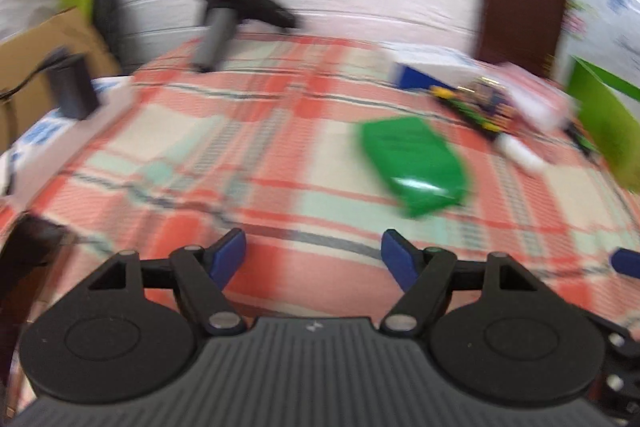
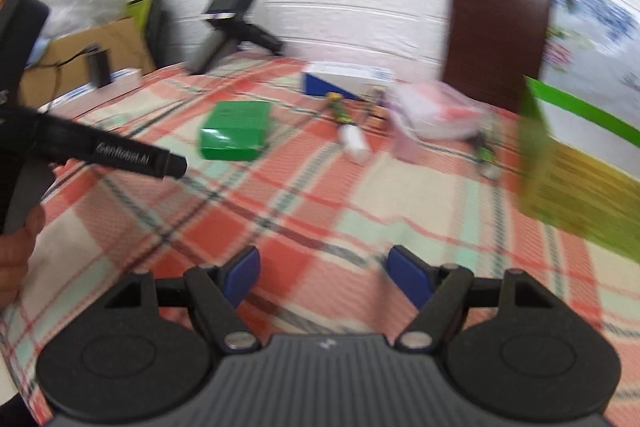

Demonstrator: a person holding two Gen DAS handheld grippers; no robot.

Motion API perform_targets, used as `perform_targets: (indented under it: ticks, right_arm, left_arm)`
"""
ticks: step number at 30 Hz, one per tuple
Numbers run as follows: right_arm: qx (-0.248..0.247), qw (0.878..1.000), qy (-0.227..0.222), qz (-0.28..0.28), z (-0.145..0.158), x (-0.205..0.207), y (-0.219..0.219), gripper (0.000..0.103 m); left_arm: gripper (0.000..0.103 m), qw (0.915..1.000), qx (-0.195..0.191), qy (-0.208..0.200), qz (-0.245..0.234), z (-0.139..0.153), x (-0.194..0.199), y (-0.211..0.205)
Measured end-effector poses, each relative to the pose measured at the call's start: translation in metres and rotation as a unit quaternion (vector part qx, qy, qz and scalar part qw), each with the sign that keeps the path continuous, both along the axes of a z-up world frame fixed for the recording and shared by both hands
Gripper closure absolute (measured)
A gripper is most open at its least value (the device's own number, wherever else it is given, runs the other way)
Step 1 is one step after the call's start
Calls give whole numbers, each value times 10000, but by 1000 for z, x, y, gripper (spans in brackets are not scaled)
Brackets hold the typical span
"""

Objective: Organize objects
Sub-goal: 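Move the left gripper back toward the green block, then grasp the green block with the left gripper and lift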

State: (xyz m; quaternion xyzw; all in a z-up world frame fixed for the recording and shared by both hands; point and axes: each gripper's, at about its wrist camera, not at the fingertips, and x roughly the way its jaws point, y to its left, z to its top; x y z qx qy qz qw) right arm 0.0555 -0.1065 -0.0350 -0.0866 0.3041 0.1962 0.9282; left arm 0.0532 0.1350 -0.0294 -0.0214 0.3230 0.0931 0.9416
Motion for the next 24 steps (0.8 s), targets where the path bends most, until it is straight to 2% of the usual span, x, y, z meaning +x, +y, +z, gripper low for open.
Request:
perform_targets:
  ticks: [3,6,9,13,17,19,24]
  right_arm:
    - [-1,9995,-8,308,2,12,23,28]
    - [156,9988,13,469,6,31,45,28]
    - [246,9981,-74,552,11,52,66,27]
    - [153,9985,-90,519,7,86,88,27]
    - [280,9985,184,442,-3,108,95,29]
    - [319,9982,168,488,-4,112,99,37]
    - [366,9981,119,478,-5,109,95,41]
  left_arm:
    - [23,9995,-124,-231,187,-4,-1,25]
    - [17,9965,-561,-606,112,-8,-8,39]
    - [15,9943,-759,-751,64,-8,-11,42]
    - [10,9884,-1218,-907,-38,-10,-15,53]
    - [8,9922,-959,-791,-80,-10,-11,44]
    - [8,9943,-792,-712,-88,-11,-8,40]
    - [4,9980,-408,-466,-134,-13,-2,32]
